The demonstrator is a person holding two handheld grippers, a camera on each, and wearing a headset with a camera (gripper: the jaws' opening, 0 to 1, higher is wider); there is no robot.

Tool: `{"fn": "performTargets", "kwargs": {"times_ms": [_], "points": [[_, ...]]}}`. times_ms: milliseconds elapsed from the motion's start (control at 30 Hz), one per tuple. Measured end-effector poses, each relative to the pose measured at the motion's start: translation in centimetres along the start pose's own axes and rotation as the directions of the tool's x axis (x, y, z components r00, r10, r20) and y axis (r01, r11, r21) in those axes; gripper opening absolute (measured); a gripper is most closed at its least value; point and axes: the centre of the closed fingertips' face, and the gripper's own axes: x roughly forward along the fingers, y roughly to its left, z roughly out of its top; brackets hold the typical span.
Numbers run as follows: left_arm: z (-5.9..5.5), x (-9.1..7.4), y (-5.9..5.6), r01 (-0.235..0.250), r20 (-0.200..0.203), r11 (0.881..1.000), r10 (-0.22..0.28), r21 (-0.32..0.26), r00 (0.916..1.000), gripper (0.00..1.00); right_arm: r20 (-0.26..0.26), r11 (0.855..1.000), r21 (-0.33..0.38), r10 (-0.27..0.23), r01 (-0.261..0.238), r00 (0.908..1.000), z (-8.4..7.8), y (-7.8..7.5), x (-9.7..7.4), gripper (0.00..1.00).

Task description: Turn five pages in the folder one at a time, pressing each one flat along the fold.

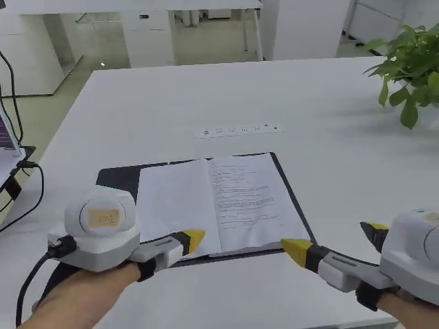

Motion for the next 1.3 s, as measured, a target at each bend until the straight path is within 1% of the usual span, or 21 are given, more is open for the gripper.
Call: {"fn": "performTargets", "kwargs": {"times_ms": [133, 200, 233, 300, 333, 367, 433, 467, 500, 667, 700, 767, 833, 933, 1000, 1067, 1133, 1200, 1300], "points": [[0.2, 1.5, -1.3, 0.027, -0.016, 1.000, -0.027, 0.012, 0.9995, 0.99, -0.005, 1.000, 0.015, -0.003, 0.004, 1.0000, -0.1, -0.2, 0.0, 0.92], [0.2, 2.4, -1.9, 0.042, -0.025, 0.999, -0.042, 0.012, 0.9988, 0.91, 0.005, 1.000, 0.016, -0.004, 0.004, 1.0000, -0.1, -0.3, 0.0, 0.91], [0.2, 2.7, -2.1, 0.046, -0.030, 0.999, -0.046, 0.009, 0.9985, 0.90, 0.009, 1.000, 0.019, -0.005, 0.005, 0.9999, -0.1, -0.4, 0.0, 0.90], [0.5, 3.6, -2.9, 0.060, -0.018, 0.998, -0.060, -0.005, 0.9980, 0.96, 0.007, 1.000, 0.028, -0.008, 0.008, 0.9999, -0.2, -0.5, 0.0, 0.90], [0.6, 3.9, -3.4, 0.070, -0.019, 0.998, -0.070, -0.005, 0.9974, 0.97, 0.007, 0.999, 0.032, -0.010, 0.010, 0.9999, -0.2, -0.5, 0.0, 0.90], [0.5, 4.4, -4.0, 0.086, -0.030, 0.996, -0.086, 0.007, 0.9959, 0.95, 0.009, 0.999, 0.035, -0.012, 0.012, 0.9999, -0.3, -0.6, -0.1, 0.90], [0.4, 5.3, -4.9, 0.099, -0.044, 0.995, -0.098, 0.029, 0.9942, 0.93, 0.016, 0.999, 0.039, -0.015, 0.014, 0.9998, -0.3, -0.7, -0.1, 0.90], [0.4, 5.5, -5.1, 0.103, -0.042, 0.994, -0.102, 0.031, 0.9939, 0.91, 0.014, 0.999, 0.047, -0.016, 0.015, 0.9998, -0.3, -0.7, -0.1, 0.90], [0.4, 6.1, -5.7, 0.110, -0.043, 0.993, -0.109, 0.034, 0.9931, 0.91, 0.015, 0.999, 0.049, -0.014, 0.013, 0.9998, -0.4, -0.6, -0.1, 0.90], [-0.4, 8.6, -8.1, 0.147, -0.067, 0.988, -0.144, 0.041, 0.9873, 0.90, 0.016, 0.999, 0.050, -0.004, 0.003, 0.9999, -0.5, -0.4, 0.0, 0.90], [-0.4, 9.1, -8.7, 0.154, -0.067, 0.987, -0.151, 0.038, 0.9862, 0.89, 0.017, 0.999, 0.048, 0.000, -0.001, 0.9999, -0.5, -0.3, 0.0, 0.90], [-0.6, 9.9, -9.6, 0.164, -0.065, 0.986, -0.161, 0.042, 0.9849, 0.87, 0.014, 0.999, 0.054, 0.000, -0.001, 0.9999, -0.6, -0.3, 0.0, 0.89], [-0.9, 11.0, -10.7, 0.180, -0.070, 0.983, -0.176, 0.048, 0.9819, 0.84, 0.015, 0.998, 0.063, 0.006, -0.007, 0.9999, -0.6, -0.4, 0.2, 0.89], [-1.3, 12.3, -11.8, 0.193, -0.070, 0.980, -0.189, 0.053, 0.9794, 0.80, 0.021, 0.998, 0.062, 0.000, -0.001, 0.9998, -0.6, -0.5, 0.2, 0.86], [-1.6, 13.0, -12.3, 0.197, -0.070, 0.979, -0.194, 0.053, 0.9786, 0.77, 0.027, 0.998, 0.062, -0.001, -0.001, 0.9996, -0.6, -0.5, 0.2, 0.85], [-2.3, 14.1, -12.8, 0.199, -0.084, 0.978, -0.193, 0.059, 0.9775, 0.73, 0.025, 0.998, 0.069, -0.002, 0.001, 0.9997, -0.8, -0.6, 0.2, 0.85], [-2.9, 14.9, -12.9, 0.196, -0.094, 0.979, -0.190, 0.054, 0.9772, 0.71, 0.023, 0.997, 0.075, -0.002, 0.000, 0.9997, -0.9, -0.7, 0.2, 0.84], [-3.6, 15.8, -13.0, 0.192, -0.114, 0.981, -0.186, 0.042, 0.9760, 0.69, 0.020, 0.997, 0.078, 0.000, -0.002, 0.9998, -1.1, -0.7, 0.2, 0.83], [-4.2, 16.9, -13.3, 0.187, -0.117, 0.982, -0.182, 0.037, 0.9764, 0.67, 0.017, 0.997, 0.079, -0.004, 0.002, 0.9998, -1.4, -0.7, 0.2, 0.82]]}}
